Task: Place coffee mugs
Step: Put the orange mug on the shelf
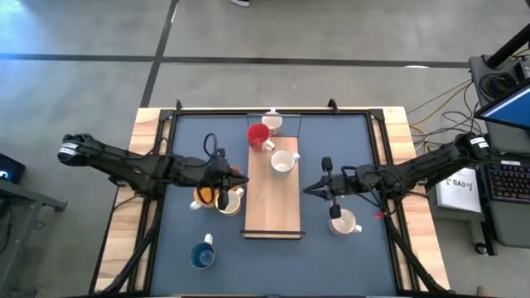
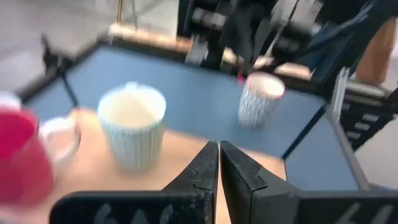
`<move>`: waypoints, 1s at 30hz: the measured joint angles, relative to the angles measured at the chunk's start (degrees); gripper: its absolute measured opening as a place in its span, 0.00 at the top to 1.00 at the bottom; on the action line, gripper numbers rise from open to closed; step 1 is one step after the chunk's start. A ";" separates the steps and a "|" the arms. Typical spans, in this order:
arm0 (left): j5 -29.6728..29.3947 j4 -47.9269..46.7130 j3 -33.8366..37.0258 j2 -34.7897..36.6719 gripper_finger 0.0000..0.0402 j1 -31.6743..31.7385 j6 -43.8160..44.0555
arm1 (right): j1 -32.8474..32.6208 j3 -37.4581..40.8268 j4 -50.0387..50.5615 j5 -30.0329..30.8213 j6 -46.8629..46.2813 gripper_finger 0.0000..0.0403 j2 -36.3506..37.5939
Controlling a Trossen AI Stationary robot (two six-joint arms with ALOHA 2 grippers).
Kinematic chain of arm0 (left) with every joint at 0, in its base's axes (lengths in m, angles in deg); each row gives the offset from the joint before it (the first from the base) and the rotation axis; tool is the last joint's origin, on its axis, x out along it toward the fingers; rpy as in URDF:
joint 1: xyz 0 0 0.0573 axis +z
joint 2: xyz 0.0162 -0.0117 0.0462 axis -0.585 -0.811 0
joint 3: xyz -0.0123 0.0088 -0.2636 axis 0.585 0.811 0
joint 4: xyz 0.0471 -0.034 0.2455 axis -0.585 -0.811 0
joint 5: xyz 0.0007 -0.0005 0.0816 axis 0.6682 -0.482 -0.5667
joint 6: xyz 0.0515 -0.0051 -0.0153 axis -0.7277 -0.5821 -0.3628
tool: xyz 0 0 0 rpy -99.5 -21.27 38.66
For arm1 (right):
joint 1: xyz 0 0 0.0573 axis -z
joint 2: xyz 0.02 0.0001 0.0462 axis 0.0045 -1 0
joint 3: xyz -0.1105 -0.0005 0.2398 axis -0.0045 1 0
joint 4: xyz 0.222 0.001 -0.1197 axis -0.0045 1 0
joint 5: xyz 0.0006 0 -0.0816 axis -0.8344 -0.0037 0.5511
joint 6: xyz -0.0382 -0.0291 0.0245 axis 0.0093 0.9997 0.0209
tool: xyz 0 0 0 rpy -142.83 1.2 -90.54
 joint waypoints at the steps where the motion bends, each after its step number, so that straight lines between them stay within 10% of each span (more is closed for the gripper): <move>1: 0.00 -3.31 -1.02 0.00 1.00 0.00 1.73 | 0.00 0.00 -0.18 0.00 -0.04 0.97 -0.07; 8: 0.01 -17.88 -5.90 0.00 1.00 0.00 6.41 | 0.00 0.00 -0.17 0.78 -0.68 0.97 -0.15; 30: 0.02 -20.78 -11.40 -1.35 0.87 0.02 9.81 | 0.02 0.02 -0.09 0.90 3.62 0.97 0.86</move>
